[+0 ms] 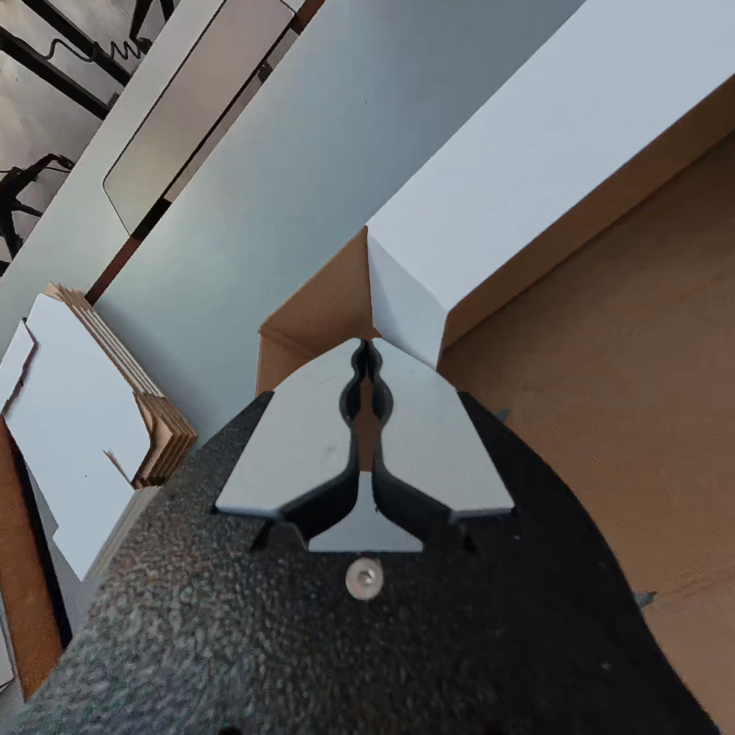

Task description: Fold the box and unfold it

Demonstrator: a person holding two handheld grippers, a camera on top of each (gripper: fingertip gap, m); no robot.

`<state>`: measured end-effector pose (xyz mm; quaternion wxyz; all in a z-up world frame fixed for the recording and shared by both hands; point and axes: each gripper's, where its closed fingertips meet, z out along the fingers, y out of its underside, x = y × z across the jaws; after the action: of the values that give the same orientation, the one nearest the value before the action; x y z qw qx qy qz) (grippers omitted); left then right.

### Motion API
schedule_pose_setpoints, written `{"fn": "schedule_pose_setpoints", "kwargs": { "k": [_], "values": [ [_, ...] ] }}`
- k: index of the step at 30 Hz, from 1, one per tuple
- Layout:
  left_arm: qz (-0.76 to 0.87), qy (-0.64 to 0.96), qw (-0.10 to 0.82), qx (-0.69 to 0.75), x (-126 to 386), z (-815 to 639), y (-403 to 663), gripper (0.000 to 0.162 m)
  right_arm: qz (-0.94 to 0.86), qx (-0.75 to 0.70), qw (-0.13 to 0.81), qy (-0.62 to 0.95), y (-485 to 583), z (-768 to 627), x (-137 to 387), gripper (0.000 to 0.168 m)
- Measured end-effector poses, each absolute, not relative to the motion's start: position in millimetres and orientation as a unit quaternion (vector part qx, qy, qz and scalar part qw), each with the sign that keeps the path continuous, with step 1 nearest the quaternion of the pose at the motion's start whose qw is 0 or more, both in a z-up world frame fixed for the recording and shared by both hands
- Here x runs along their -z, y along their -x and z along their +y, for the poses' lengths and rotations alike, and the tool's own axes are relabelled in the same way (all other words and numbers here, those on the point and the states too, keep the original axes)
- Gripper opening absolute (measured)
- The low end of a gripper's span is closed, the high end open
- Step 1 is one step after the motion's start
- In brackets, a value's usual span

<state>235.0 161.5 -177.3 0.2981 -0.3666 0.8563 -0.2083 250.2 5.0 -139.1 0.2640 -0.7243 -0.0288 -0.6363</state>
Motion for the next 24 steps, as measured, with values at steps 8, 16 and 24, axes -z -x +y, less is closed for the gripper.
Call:
{"fn": "schedule_pose_setpoints", "kwargs": {
  "k": [8, 16, 24],
  "values": [
    [0.848, 0.343, 0.35, 0.203, 177, 160, -228, 0.0, -0.027, 0.63, 0.274, 0.726, -248, 5, 139, 0.004],
    [0.835, 0.375, 0.268, 0.299, 183, 137, -219, 0.0, -0.04, 0.632, 0.277, 0.723, -243, 6, 137, 0.003],
    [0.793, 0.374, 0.29, 0.384, 169, 119, -219, 0.0, -0.054, 0.649, 0.265, 0.711, -242, 6, 136, 0.003]
  ]
}}
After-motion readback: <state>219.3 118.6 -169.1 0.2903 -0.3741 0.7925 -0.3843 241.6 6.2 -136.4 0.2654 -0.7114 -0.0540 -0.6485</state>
